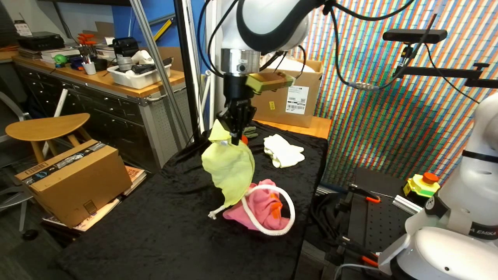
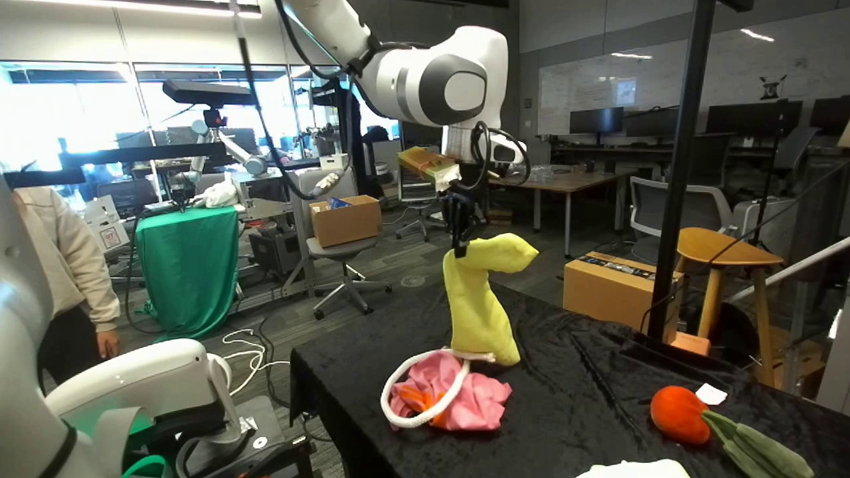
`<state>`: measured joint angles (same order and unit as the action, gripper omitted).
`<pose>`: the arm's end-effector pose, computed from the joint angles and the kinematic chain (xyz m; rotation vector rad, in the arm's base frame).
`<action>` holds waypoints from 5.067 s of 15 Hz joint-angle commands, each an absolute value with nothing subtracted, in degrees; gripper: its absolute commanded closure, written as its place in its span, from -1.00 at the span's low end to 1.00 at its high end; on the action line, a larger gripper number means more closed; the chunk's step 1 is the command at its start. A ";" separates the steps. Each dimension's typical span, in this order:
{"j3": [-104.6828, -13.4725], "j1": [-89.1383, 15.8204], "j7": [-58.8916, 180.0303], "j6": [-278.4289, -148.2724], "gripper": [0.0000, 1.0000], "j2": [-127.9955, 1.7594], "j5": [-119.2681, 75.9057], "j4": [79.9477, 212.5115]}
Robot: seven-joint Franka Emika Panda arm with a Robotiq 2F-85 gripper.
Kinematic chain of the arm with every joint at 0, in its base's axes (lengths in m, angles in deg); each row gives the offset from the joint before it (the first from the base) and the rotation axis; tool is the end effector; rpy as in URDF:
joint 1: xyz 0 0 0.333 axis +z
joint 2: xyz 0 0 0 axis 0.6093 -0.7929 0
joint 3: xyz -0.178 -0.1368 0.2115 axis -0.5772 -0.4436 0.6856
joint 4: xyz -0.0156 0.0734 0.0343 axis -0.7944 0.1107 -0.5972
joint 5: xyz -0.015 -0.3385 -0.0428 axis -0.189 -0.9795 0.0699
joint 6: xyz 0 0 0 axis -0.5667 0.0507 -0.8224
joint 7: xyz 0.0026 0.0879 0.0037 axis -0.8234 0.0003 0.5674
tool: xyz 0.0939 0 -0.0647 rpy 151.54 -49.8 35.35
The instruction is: Bunch up all the objects on the table
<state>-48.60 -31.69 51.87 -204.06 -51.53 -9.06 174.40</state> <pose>0.5006 0.1163 0.3948 -2.9930 0.1717 0.0534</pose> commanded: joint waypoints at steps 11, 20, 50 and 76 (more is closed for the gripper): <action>-49.76 -30.96 64.41 -204.26 0.93 -36.48 -8.34 195.63; -45.89 -28.06 63.86 -205.72 0.21 -40.29 -10.51 193.29; -56.83 -36.05 48.89 -209.54 -1.00 -71.03 -12.32 160.41; -75.10 -26.40 13.55 -234.32 -1.00 -91.14 -15.74 153.60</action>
